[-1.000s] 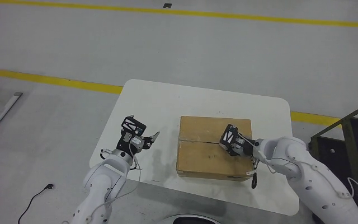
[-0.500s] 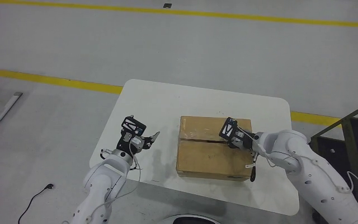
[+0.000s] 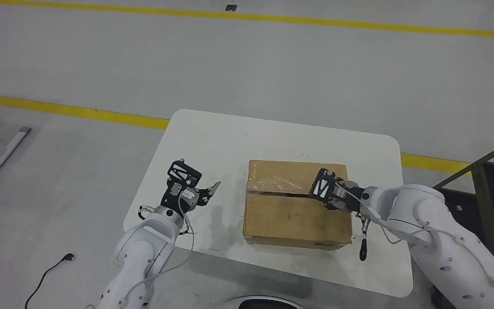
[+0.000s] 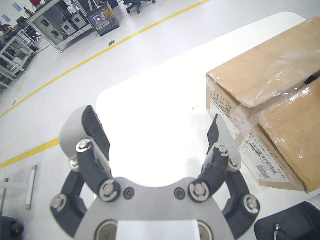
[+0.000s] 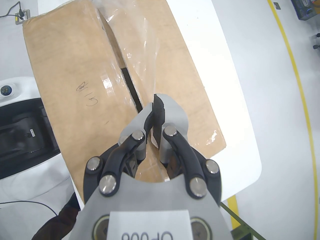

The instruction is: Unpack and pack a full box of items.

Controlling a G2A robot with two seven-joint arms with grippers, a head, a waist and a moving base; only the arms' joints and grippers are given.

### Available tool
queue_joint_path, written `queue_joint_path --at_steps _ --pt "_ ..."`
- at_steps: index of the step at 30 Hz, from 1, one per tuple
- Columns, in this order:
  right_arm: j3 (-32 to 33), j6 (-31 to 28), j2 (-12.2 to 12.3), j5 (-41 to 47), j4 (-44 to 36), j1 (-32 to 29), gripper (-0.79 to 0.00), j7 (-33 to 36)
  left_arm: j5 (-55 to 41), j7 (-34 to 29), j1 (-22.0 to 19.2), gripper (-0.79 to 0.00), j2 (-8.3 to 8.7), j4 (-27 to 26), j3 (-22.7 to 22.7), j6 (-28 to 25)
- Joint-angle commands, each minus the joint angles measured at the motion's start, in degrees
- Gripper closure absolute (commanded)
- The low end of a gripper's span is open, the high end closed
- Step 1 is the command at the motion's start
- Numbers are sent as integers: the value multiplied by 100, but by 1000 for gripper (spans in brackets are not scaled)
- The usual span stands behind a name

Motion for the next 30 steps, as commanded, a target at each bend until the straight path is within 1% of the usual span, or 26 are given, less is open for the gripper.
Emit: queue_joint_path --at_steps 1,10,14,30 --pt "108 -25 26 -46 -140 -124 0 96 0 0 0 -785 0 0 0 0" --pt "356 -123 89 -166 -287 -541 0 305 0 0 0 -785 0 0 0 0" --pt "355 -114 89 -220 -216 -626 0 231 0 0 0 -785 0 0 0 0" --pt "-108 -106 -4 -736 145 -373 0 83 0 0 0 -785 0 0 0 0"
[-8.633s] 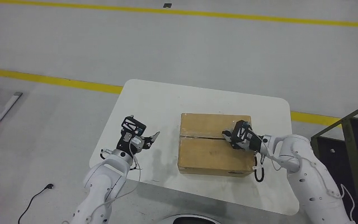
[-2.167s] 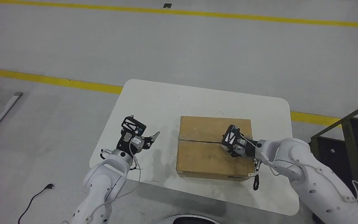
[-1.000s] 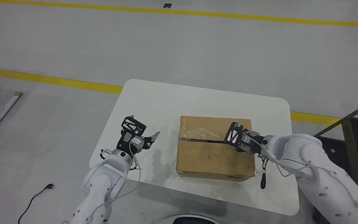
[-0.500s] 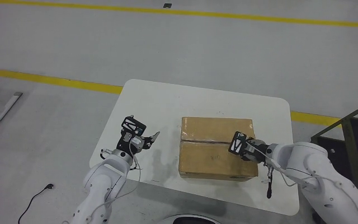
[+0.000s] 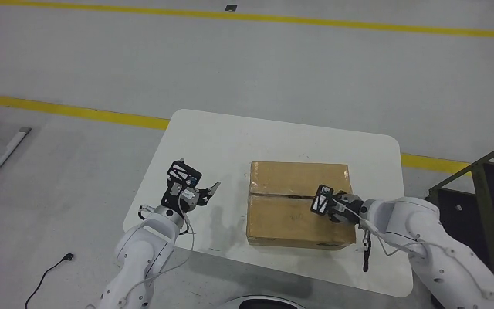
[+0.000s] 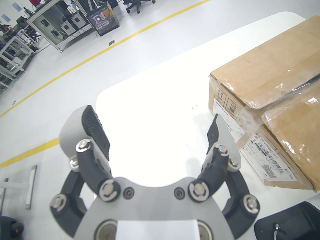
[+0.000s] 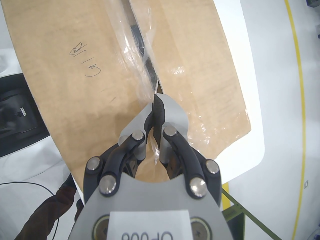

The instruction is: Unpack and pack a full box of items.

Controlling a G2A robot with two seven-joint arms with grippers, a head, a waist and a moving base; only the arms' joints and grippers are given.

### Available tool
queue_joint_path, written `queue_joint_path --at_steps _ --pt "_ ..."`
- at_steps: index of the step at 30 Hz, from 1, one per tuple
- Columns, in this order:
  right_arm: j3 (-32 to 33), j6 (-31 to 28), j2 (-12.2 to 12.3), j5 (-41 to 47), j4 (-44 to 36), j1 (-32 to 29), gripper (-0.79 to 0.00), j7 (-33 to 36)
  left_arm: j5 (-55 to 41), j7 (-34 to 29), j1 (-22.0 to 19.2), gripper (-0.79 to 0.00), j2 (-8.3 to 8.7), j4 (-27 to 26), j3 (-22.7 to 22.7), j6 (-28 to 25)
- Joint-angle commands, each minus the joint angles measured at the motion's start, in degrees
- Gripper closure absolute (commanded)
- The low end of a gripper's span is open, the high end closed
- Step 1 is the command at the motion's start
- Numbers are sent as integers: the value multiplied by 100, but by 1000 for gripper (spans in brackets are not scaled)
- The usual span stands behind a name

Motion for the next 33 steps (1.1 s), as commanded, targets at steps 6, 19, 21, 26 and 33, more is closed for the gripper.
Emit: queue_joint_path --at_steps 6,19,21,26,33 --pt "-159 30 -48 -19 168 146 0 19 0 0 0 -785 0 0 0 0" --pt "-160 47 -93 171 281 298 -117 -29 0 0 0 -785 0 0 0 0" --pt "-96 45 -85 187 219 282 -188 -13 0 0 0 -785 0 0 0 0" --pt "-20 40 -75 166 149 209 -299 21 0 0 0 -785 0 0 0 0" --pt "127 104 -61 186 40 113 -388 51 0 0 0 -785 0 0 0 0"
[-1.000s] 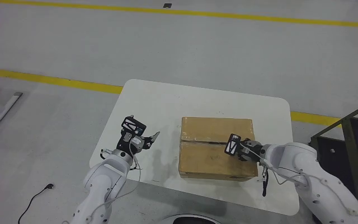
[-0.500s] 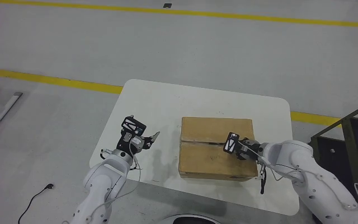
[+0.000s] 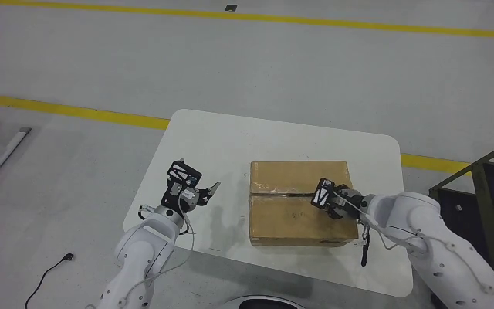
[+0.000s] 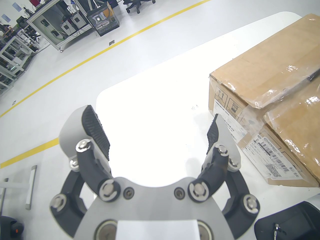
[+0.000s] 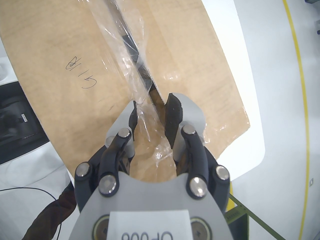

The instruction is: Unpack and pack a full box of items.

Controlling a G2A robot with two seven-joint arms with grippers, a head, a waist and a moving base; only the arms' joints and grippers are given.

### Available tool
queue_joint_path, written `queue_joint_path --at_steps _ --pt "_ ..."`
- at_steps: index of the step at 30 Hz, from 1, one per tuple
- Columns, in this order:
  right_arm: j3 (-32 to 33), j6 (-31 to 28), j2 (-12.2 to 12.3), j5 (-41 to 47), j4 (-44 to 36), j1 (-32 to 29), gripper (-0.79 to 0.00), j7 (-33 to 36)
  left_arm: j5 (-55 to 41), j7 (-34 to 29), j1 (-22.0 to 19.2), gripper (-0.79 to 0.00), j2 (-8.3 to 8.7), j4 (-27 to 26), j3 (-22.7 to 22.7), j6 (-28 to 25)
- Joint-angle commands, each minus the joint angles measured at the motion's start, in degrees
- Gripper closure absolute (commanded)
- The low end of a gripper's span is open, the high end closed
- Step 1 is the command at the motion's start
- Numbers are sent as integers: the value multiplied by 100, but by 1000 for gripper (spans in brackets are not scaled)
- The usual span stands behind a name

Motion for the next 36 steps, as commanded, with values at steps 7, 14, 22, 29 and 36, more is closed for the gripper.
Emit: queue_joint_path --at_steps 7,14,22,29,36 --pt "405 161 47 74 -141 -237 -542 35 0 0 0 -785 0 0 0 0" --pt "846 216 97 150 -175 -525 -650 4 0 0 0 -785 0 0 0 0" --pt "1492 627 129 365 -151 -894 -613 -246 0 0 0 -785 0 0 0 0" --pt "2096 1181 94 1300 -191 -1355 0 -900 0 0 0 -785 0 0 0 0" --pt "2241 1659 23 1795 -282 -1697 0 -1408 0 0 0 -785 0 0 0 0"
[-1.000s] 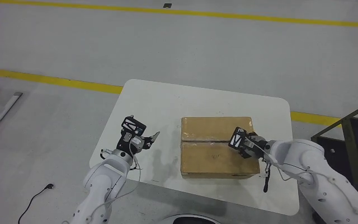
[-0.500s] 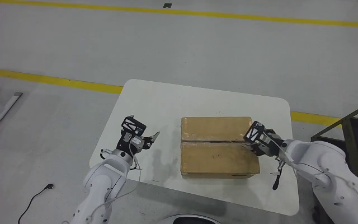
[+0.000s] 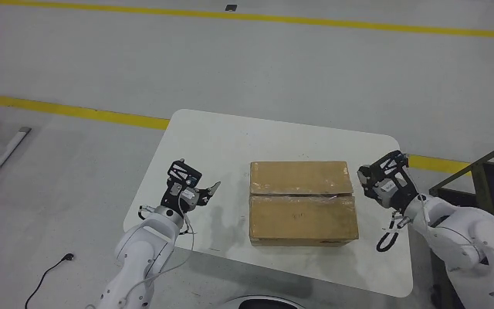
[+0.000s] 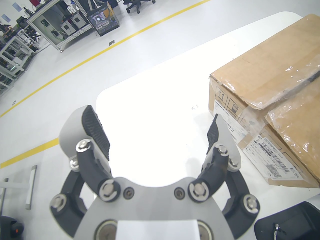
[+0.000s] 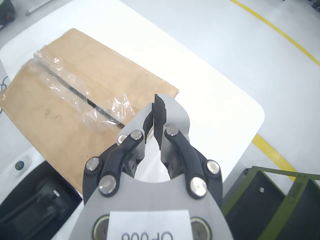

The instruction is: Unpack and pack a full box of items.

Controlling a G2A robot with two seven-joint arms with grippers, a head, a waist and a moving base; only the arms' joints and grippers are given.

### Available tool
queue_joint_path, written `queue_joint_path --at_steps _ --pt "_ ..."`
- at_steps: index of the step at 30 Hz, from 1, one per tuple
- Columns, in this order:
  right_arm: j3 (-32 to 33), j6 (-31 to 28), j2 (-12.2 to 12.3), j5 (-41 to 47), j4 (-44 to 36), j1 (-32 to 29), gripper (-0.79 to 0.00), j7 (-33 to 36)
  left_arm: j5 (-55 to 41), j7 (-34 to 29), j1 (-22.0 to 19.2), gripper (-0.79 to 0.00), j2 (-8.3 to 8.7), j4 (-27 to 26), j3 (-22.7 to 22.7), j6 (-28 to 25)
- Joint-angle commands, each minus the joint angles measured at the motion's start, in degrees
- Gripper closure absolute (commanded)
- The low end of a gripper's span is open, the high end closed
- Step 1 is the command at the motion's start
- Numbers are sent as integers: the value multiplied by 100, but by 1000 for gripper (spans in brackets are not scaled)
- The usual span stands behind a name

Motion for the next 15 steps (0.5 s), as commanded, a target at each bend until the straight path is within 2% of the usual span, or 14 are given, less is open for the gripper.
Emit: queue_joint_path --at_steps 1,2,3,4,6,9,11,15 --pt "14 -90 -20 365 89 -94 0 -123 0 0 0 -785 0 0 0 0" --pt "29 -154 -34 690 197 -127 -18 -214 0 0 0 -785 0 0 0 0" --pt "57 -270 -45 1016 325 -144 -74 -293 0 0 0 -785 0 0 0 0" --pt "109 -313 -50 1248 494 -157 -237 -293 0 0 0 -785 0 0 0 0" --pt "159 -454 -61 1868 742 -150 -332 -180 0 0 0 -785 0 0 0 0" --pt "209 -671 -53 2548 1116 -48 -434 227 0 0 0 -785 0 0 0 0" --pt "126 -827 -57 2916 1249 82 -449 438 0 0 0 -785 0 0 0 0" --pt "-217 -934 -79 3096 1481 411 -446 720 0 0 0 -785 0 0 0 0"
